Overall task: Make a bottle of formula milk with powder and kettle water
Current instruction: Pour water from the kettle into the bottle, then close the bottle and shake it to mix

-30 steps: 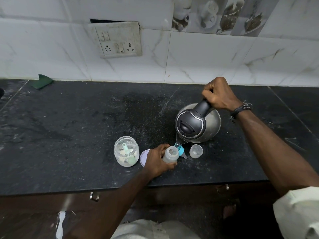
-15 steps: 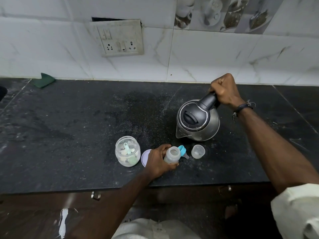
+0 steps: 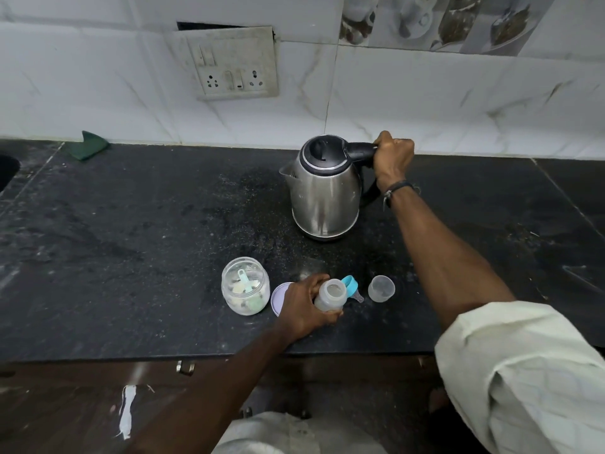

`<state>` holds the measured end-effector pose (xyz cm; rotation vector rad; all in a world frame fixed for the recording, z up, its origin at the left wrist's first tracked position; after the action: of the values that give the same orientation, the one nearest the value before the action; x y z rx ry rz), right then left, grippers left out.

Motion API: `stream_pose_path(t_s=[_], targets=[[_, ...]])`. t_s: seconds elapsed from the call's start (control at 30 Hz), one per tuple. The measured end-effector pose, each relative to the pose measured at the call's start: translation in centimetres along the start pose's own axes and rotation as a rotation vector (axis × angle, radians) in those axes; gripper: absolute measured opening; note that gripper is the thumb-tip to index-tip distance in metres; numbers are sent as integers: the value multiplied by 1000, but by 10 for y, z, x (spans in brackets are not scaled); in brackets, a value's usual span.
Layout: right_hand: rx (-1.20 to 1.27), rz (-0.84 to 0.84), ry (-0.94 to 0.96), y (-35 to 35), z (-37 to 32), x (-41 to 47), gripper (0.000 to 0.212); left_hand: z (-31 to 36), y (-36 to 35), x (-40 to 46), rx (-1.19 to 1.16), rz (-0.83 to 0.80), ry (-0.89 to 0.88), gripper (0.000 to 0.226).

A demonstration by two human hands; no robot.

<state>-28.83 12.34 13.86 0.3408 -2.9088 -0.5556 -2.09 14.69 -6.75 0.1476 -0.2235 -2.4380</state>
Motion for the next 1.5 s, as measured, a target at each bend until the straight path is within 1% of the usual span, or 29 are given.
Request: stream_pose_path(t_s=[0.13,0.3,0.5,0.7,0.8,0.97,1.07,1.13,1.2,1.27,1.3,1.4,1.5], targets=[[69,46,-108,-36,6,-8,43,1,0,-1,-8,1,-14,77],[77,60,-204,-71,13,-14,38,-2,0,0,-21,-3,-8,78],[70,56,-242,-92,10,-16,43,2,2,-2,-5,-2,-28,80],[66,52,-265,-102,4,-15,41,6,3,-3,22,-1,-44,79],[68,28,-261,-103,3,-13,40,7,3,-3,22,2,-46,79],[93,-73,-199,-97,3,-10,36,6,2,-2,11,-9,-37,83],[80,-20,-145,-80,9,-9,31,3,0,-3,-21,-7,-14,85],[20,54,-96,-58,19,-8,27,1,-1,-3,-33,-8,-12,85],[-56,69,-40,-36,32,-11,21,0,-2,-2,-37,-9,-16,86],[-123,-42,56,-17,45,-20,17,-1,-2,-1,-37,-12,-16,87],[-157,-146,106,-9,50,-29,18,-1,-2,0,-35,-14,-16,86],[-341,-553,224,7,59,-67,19,-1,-2,0,-26,-13,-31,78],[-603,-918,241,16,74,-100,24,-4,-3,1,-22,-10,-30,77]])
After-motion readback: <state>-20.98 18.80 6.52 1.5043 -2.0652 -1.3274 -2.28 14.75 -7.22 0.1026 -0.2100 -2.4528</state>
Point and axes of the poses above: each hand's wrist, its own x-axis towards the middle knuckle, its own y-axis out of the back of the hand, z = x × y, the point moved 5 cm from there along x, towards the middle knuckle, and after that the axes turned 7 degrees about -x, right-handed, at the moved point
